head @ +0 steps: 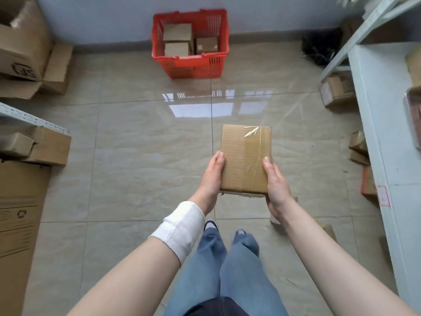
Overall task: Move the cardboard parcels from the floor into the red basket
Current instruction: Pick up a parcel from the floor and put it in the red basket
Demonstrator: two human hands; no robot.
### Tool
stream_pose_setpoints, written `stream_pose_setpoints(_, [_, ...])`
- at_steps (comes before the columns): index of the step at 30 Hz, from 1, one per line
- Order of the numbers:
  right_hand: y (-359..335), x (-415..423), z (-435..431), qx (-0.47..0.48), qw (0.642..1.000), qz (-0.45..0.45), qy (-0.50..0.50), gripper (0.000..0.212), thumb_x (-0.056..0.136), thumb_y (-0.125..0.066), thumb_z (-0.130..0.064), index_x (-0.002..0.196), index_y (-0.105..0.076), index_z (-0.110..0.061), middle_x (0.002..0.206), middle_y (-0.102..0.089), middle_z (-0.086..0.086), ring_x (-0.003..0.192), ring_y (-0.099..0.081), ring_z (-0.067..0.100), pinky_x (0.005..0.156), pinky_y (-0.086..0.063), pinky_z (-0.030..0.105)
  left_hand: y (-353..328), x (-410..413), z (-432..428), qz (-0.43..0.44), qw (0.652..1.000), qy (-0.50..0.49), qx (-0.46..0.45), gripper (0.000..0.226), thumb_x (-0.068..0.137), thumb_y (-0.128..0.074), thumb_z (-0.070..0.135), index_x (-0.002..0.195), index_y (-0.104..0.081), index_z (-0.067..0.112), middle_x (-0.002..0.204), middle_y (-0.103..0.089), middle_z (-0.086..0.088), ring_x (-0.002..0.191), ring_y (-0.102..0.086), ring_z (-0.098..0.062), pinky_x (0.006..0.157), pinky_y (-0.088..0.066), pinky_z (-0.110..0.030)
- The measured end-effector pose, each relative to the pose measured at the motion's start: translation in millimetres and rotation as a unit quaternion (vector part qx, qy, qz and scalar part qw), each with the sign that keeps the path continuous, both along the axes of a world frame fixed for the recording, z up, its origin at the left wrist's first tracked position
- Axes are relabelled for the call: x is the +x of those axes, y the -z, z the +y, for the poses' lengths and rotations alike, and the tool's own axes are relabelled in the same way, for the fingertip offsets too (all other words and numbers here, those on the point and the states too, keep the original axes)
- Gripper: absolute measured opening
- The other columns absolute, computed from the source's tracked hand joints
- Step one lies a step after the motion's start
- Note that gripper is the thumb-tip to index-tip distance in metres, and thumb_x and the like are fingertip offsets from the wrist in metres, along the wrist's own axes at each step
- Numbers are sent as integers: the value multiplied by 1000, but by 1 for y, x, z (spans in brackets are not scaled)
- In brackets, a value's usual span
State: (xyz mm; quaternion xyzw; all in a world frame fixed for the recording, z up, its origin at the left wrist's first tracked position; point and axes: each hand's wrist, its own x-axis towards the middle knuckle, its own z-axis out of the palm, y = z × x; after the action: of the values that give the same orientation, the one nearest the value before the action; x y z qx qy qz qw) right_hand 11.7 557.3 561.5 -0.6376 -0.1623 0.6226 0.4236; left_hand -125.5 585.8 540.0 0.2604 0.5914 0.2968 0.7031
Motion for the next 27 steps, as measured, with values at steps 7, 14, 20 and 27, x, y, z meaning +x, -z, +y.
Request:
stream_pose_setpoints(7, [-15,-18,131,11,1000,17,-18,50,95,-40,-39,142,-35,-22,131,-55,-3,111,-55,10,94,-44,28,-17,-20,126,2,1000,-11,16,79,77,-44,61,143,-38,18,142,-50,-3,129,-49,-17,110,-39,-40])
stream_pose_setpoints(14, [-13,-24,268,12,998,8,-62,54,94,-41,-44,142,-34,-20,137,-53,2,123,-51,17,109,-38,40,-22,-26,252,16,998,-57,13,81,74,-45,62,143,-38,19,143,-49,-2,130,-48,-18,113,-35,-43])
stream_pose_setpoints(20, [-19,-37,376,19,995,4,-97,60,92,-42,-48,144,-30,-21,140,-50,2,125,-49,17,110,-37,41,-28,-40,354,13,997,-78,20,75,81,-45,58,144,-36,18,145,-46,-4,131,-46,-18,113,-35,-42])
stream_pose_setpoints(27, [-7,-62,505,16,997,-11,-78,46,95,-41,-32,139,-38,-18,134,-54,4,116,-54,16,97,-45,30,-10,-64,485,3,999,-46,-1,77,79,-45,60,146,-32,24,149,-42,2,134,-42,-15,115,-32,-43])
